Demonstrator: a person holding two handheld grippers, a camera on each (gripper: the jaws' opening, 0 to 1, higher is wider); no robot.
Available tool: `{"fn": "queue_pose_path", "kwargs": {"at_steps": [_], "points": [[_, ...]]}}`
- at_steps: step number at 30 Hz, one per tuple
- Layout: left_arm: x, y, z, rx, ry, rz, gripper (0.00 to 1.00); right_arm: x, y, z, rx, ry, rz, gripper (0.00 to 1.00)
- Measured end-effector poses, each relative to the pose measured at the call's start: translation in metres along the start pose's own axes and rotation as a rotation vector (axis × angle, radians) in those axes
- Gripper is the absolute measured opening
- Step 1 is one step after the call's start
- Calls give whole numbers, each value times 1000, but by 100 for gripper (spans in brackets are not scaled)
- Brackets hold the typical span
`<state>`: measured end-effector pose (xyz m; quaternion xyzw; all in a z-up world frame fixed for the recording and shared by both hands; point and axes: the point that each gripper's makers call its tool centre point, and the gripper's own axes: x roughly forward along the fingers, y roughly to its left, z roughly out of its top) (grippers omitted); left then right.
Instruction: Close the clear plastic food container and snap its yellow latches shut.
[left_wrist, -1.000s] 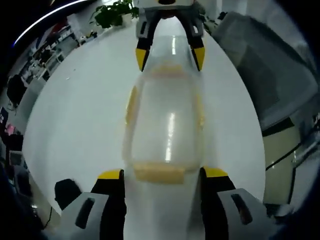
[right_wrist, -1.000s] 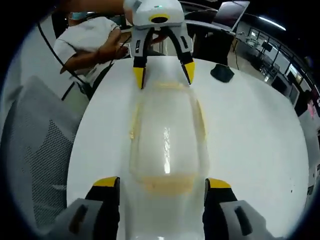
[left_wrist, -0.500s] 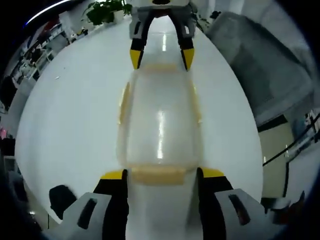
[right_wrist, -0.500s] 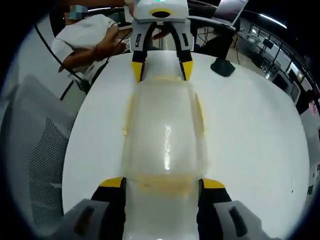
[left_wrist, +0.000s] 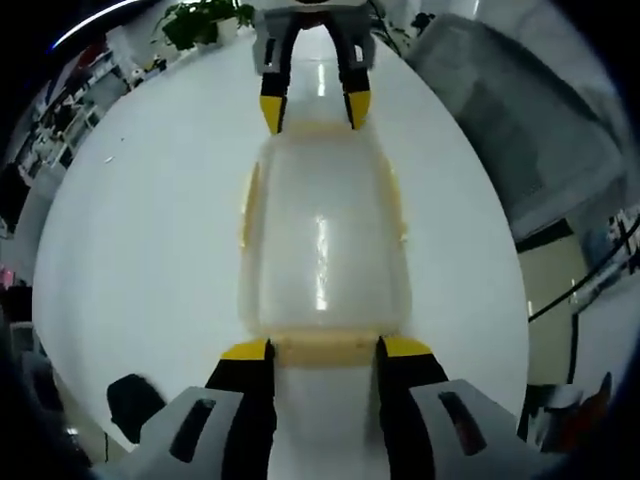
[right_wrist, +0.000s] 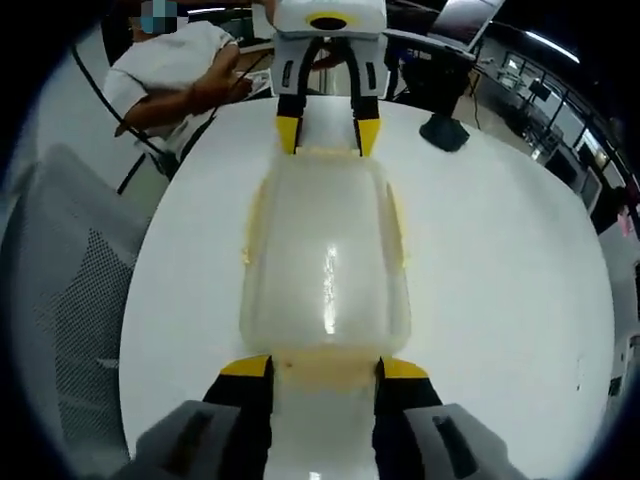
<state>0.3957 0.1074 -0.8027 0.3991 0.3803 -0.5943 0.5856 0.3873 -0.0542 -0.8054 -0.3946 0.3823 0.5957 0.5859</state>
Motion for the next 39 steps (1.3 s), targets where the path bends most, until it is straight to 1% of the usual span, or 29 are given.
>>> {"fn": "queue_pose_path", "kwargs": {"at_steps": [8, 12, 16, 21, 23, 25, 26, 27, 28, 30, 31, 34, 39], "points": [[0, -1, -1, -2, 9, 5, 38, 1, 1, 1, -15, 11, 1, 37], [0, -2, -2, -11, 12, 10, 39, 1, 1, 2, -17, 28, 2, 36], [0, -3, -1, -26, 14, 14, 37, 2, 1, 2, -12, 58, 5, 35], [0, -4, 0, -46, 37, 20, 36, 1, 0, 0, -9, 54, 5, 34], [1, -4, 1, -51, 31, 20, 36, 1, 1, -1, -7, 59, 2, 34], [1, -7, 3, -60, 37, 10, 36, 0, 1, -1, -9, 60, 1, 34], [0, -9, 3, -75, 45, 2, 36, -2, 4, -1, -12, 59, 6, 34], [-1, -10, 4, -72, 44, 3, 36, -3, 5, -1, -11, 58, 10, 34], [-4, -9, 5, -74, 42, 16, 36, -6, 3, 1, -27, 51, -7, 34], [-9, -6, 8, -76, 28, 41, 36, -12, 2, 2, -18, 48, -11, 34], [-14, -6, 10, -97, 20, 41, 36, -17, -3, 3, -32, 39, -32, 34], [-22, -5, 17, -88, 8, 61, 36, -28, -3, 5, -36, 40, -42, 34], [-31, -5, 31, -63, 20, 90, 36, -45, 0, 3, -40, 37, -64, 34]]}}
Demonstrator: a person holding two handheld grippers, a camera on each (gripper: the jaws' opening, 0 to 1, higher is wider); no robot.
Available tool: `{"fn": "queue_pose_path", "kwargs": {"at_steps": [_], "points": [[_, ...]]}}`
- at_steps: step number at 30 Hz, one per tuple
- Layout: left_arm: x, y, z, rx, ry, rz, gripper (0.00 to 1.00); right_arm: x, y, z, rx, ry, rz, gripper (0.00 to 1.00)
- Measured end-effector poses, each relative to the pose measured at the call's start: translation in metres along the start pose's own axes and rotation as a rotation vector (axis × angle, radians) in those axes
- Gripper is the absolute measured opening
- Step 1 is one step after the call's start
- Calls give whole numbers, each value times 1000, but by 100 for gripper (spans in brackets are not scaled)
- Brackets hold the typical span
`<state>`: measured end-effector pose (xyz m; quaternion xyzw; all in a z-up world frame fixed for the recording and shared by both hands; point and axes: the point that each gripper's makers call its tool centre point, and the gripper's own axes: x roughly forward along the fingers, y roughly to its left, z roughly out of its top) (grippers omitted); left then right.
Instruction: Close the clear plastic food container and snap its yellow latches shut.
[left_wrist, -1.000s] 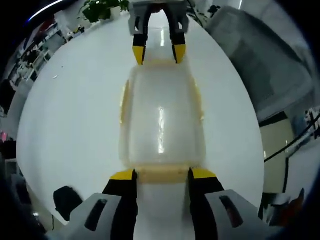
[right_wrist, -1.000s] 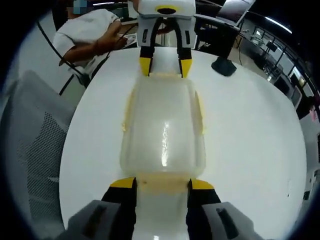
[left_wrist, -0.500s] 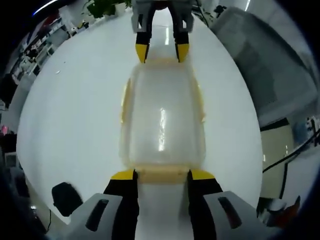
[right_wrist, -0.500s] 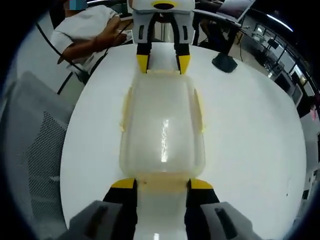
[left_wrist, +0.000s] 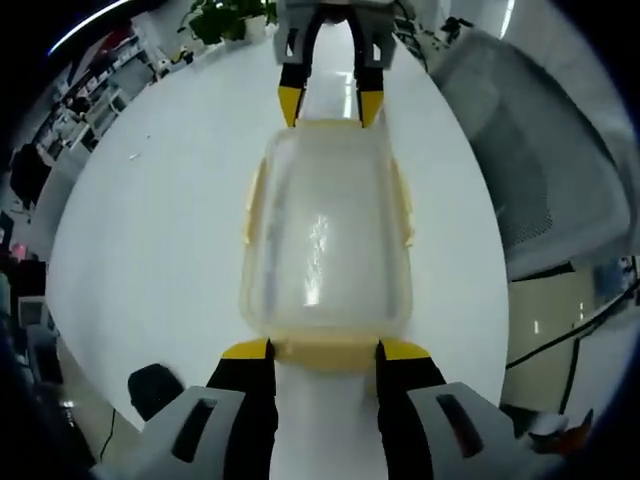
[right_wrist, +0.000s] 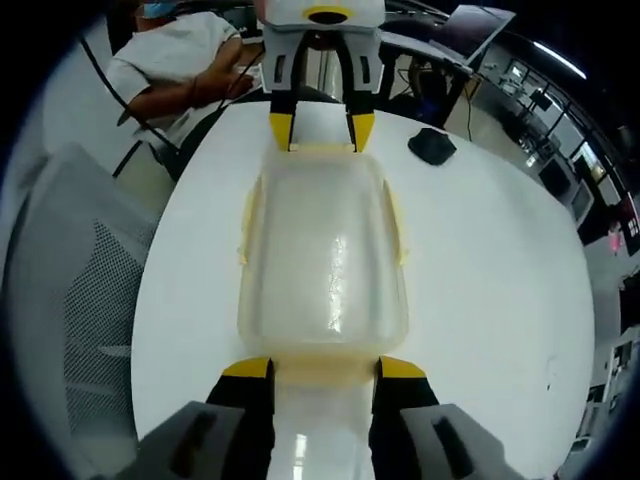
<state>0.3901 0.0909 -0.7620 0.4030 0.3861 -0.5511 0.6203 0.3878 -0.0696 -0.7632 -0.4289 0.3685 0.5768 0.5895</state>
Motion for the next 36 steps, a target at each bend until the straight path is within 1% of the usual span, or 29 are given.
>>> {"fn": "queue_pose_path", "kwargs": {"at_steps": [5, 8, 10, 12, 13, 14, 15, 18, 23, 26, 28, 29, 31, 36], "points": [[-8, -2, 15, 5, -7, 13, 36, -17, 2, -6, -4, -7, -17, 34], [-12, -5, 26, 13, -1, 26, 36, -28, 4, -9, -9, -11, -29, 34], [-13, -7, 32, 19, 4, 30, 36, -34, 7, -12, -6, -12, -26, 34], [-15, -9, 37, 17, 10, 26, 36, -40, 11, -16, 15, -26, -8, 34], [-16, -9, 41, 13, 7, 29, 36, -42, 12, -19, 9, -26, -12, 34], [-17, -10, 46, 7, -3, 31, 36, -46, 12, -23, 11, -21, -14, 34], [-17, -11, 48, 6, -4, 31, 36, -48, 13, -25, 11, -19, -15, 34], [-14, -15, 62, 14, 0, 34, 36, -57, 16, -35, 8, -14, -14, 34], [-8, -14, 87, 27, -9, 40, 36, -70, 18, -58, 26, -5, -24, 34], [-3, -15, 102, 39, -12, 36, 36, -78, 21, -71, 37, -1, -13, 34], [0, -16, 108, 42, -13, 32, 36, -81, 22, -77, 35, -5, -17, 34], [1, -17, 113, 42, -21, 27, 36, -82, 24, -82, 40, -2, -17, 34], [4, -18, 121, 49, -18, 26, 36, -85, 25, -88, 45, -2, -20, 34], [8, -20, 134, 58, -18, 22, 36, -91, 27, -104, 56, -5, -18, 34]]}}
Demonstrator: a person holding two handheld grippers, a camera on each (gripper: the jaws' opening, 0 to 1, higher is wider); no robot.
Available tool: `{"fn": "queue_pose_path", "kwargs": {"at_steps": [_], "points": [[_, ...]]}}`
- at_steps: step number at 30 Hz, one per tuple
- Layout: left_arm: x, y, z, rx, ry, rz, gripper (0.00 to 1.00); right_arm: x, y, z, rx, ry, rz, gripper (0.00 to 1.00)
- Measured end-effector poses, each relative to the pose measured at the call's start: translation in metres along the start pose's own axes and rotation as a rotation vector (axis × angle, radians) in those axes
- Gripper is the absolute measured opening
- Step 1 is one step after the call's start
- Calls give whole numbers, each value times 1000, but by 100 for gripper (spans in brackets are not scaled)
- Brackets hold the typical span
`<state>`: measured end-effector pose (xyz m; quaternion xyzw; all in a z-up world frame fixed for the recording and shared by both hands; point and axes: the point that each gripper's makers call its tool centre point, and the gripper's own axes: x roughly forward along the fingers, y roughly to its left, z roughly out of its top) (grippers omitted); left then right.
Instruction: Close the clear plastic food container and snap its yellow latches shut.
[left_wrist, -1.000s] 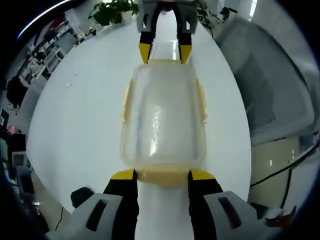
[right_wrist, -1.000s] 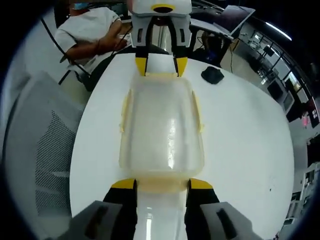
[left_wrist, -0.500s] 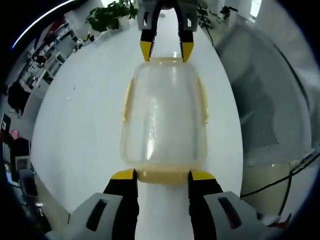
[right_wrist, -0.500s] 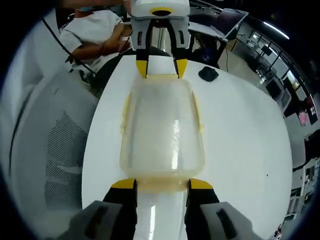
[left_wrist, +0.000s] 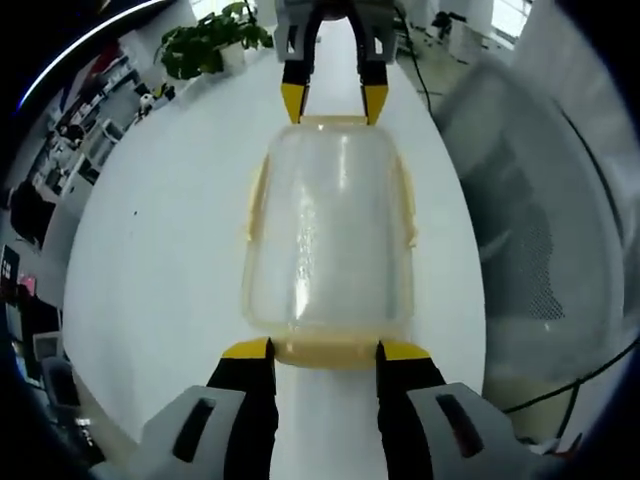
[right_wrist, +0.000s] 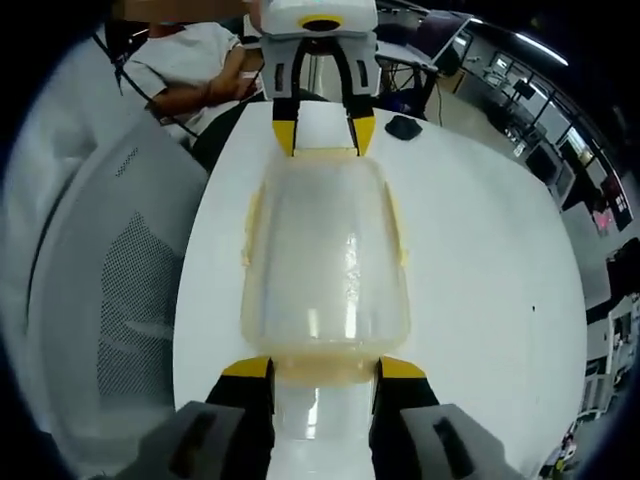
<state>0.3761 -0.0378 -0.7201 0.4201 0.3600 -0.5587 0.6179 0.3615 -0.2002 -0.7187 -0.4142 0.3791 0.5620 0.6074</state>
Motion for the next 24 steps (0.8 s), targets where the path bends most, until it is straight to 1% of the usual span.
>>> {"fn": "queue_pose_path", "kwargs": {"at_steps": [8, 16, 24], "points": [[3, 0, 16, 1, 2, 5, 36, -7, -1, -12, -1, -4, 0, 34], [9, 0, 28, 1, 0, 4, 36, -11, -3, -26, 0, -4, 0, 34], [17, 5, 42, 11, 1, 7, 36, -14, -7, -41, 6, 1, -7, 34]]}}
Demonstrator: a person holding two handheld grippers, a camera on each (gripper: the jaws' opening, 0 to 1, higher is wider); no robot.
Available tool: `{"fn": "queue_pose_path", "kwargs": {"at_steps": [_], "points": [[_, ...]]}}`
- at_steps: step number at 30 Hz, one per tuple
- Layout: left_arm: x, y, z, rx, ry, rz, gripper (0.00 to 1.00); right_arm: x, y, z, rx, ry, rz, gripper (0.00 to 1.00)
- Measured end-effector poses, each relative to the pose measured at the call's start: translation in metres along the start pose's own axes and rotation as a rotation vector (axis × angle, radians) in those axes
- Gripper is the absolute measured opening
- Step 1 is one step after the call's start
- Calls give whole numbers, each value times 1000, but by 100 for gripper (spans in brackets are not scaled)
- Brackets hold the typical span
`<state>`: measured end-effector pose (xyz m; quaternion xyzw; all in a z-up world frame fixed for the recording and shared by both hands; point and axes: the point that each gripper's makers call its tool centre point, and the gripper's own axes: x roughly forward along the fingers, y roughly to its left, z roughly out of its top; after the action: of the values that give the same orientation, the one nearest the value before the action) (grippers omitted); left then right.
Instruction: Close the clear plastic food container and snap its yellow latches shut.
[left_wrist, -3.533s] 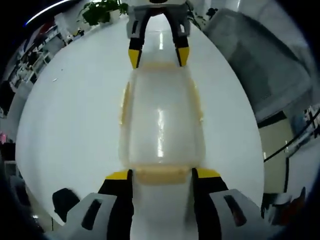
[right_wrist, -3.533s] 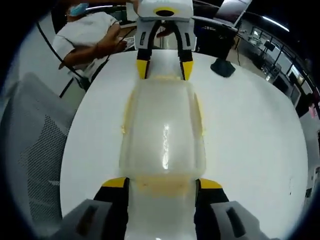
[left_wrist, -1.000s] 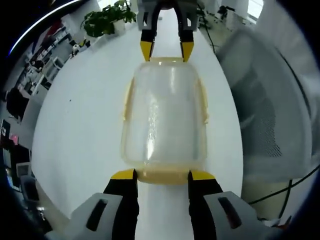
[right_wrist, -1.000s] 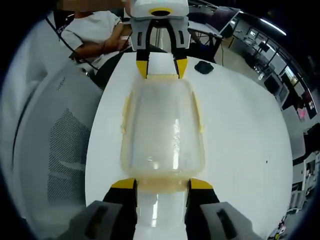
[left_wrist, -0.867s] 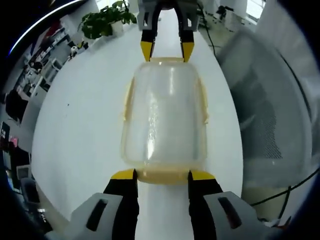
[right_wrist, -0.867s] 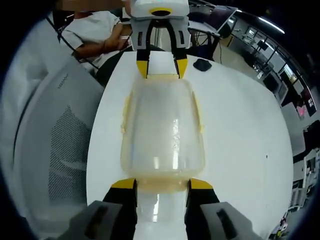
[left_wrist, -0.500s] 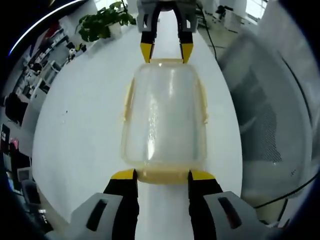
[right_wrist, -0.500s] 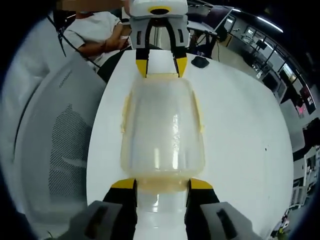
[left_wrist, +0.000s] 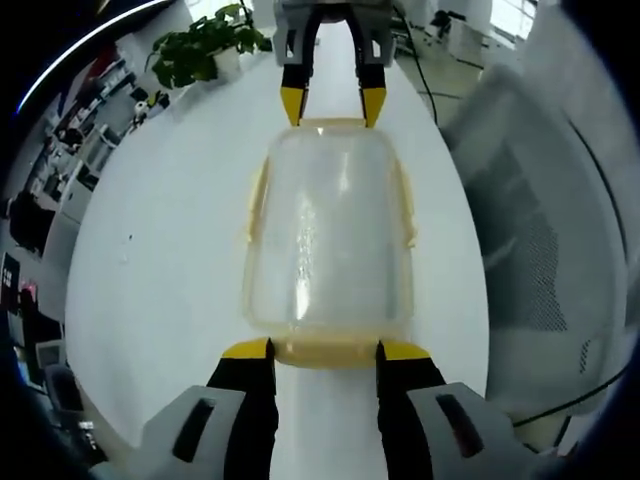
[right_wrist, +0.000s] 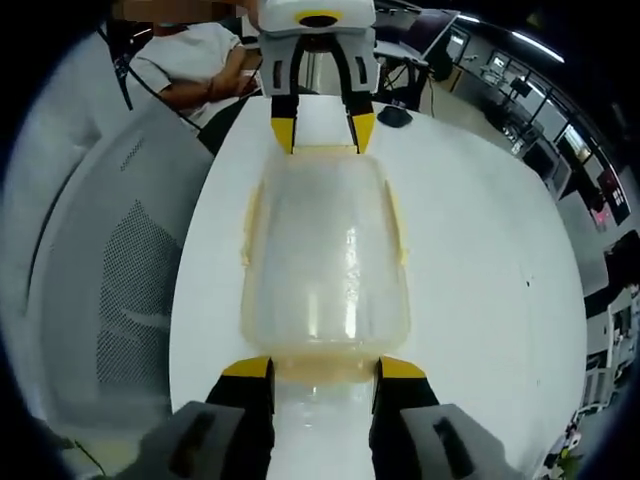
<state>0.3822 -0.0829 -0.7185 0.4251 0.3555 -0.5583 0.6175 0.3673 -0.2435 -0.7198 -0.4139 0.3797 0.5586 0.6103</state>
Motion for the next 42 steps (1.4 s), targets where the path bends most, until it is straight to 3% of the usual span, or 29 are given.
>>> {"fn": "queue_pose_path", "kwargs": {"at_steps": [26, 42], "points": [[32, 0, 48, -3, -29, -43, 36, -12, -2, -56, 24, 14, 46, 34], [44, -5, 50, -12, -2, -54, 36, 1, 0, -70, 26, 15, 67, 35]]}}
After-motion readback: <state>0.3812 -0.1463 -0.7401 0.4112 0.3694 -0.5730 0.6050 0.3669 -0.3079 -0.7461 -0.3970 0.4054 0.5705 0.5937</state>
